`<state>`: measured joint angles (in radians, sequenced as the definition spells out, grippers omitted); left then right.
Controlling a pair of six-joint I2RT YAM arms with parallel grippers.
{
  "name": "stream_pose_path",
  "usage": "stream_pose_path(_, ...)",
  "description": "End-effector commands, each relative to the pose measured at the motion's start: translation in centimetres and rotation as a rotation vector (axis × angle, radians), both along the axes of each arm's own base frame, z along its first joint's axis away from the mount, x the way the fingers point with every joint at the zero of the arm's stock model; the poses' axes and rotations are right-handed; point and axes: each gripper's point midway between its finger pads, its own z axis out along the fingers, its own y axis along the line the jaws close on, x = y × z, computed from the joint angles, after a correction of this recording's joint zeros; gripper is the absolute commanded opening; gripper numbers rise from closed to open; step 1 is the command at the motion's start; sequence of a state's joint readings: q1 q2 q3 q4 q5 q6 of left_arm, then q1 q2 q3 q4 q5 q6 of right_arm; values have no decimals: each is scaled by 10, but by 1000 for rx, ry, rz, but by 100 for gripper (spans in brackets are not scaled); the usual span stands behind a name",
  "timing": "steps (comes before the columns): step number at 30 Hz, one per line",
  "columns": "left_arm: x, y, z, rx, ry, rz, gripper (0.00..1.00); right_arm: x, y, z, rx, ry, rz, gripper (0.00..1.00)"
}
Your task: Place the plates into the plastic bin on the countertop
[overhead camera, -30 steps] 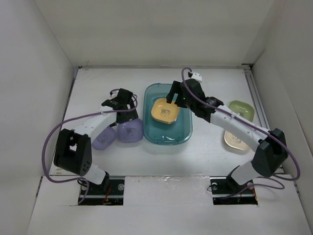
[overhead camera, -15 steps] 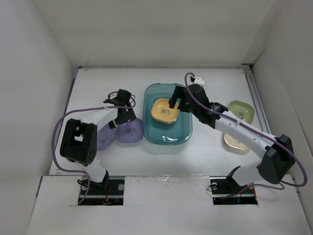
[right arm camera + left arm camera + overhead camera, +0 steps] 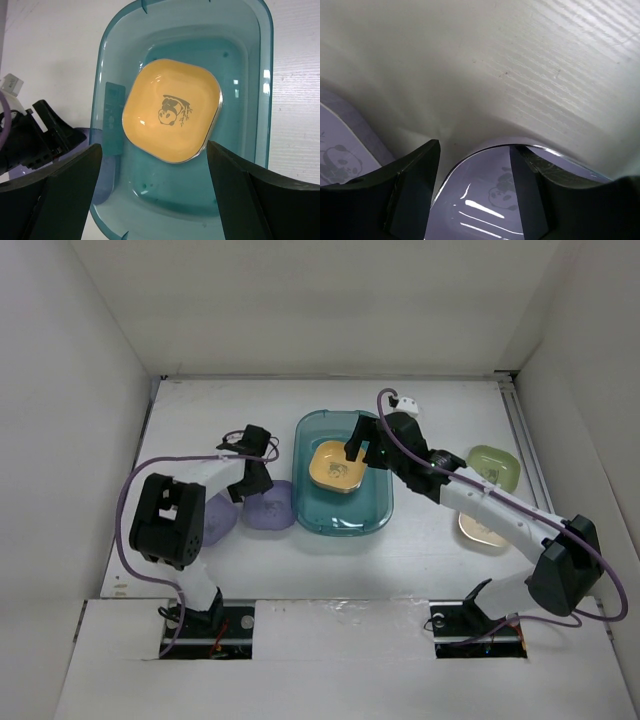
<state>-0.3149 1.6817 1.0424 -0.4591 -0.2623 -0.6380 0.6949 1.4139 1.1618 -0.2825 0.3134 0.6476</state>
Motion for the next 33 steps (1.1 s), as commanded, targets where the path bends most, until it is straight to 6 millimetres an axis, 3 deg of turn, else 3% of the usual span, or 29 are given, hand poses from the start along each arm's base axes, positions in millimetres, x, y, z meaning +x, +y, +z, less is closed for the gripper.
stream_pose_path(1,7,4,-4,36,1,32,54,2,1,17,31,-57,9,91)
stream_pose_path(5,7,10,-9,73,18,61,43,2,1,17,31,-57,9,91)
stream_pose_path(10,17,26,5,164,-15,160,25,4,-2,17,23,-59,4,91)
stream_pose_path(11,19,29,9,183,-13,164,17,4,-2,17,23,-59,4,91)
stream_pose_path(14,32,33,19,196,-51,198,10,5,-2,13,17,-51,4,91)
stream_pose_path(15,34,38,23,202,-54,218,0,6,-3,13,20,-48,3,91)
stream_pose_path(16,36,39,23,207,-57,236,0,6,-3,13,20,-48,3,91)
stream_pose_path(20,45,56,54,274,-124,330,0,5,-4,11,14,-41,3,91)
stream_pose_path(21,53,59,68,280,-179,363,0,8,-8,11,6,-44,-3,91)
stream_pose_path(23,50,65,87,299,-203,396,0,12,-17,9,0,-37,-25,91)
stream_pose_path(27,55,77,150,345,-355,446,0,17,-44,7,4,-41,-67,91)
stream_pose_path(29,60,62,185,370,-447,414,0,19,-64,7,5,-41,-92,91)
stream_pose_path(30,62,62,193,372,-455,401,0,21,-71,12,12,-53,-109,91)
stream_pose_path(33,70,22,232,360,-547,257,0,20,-104,13,-4,-62,-164,91)
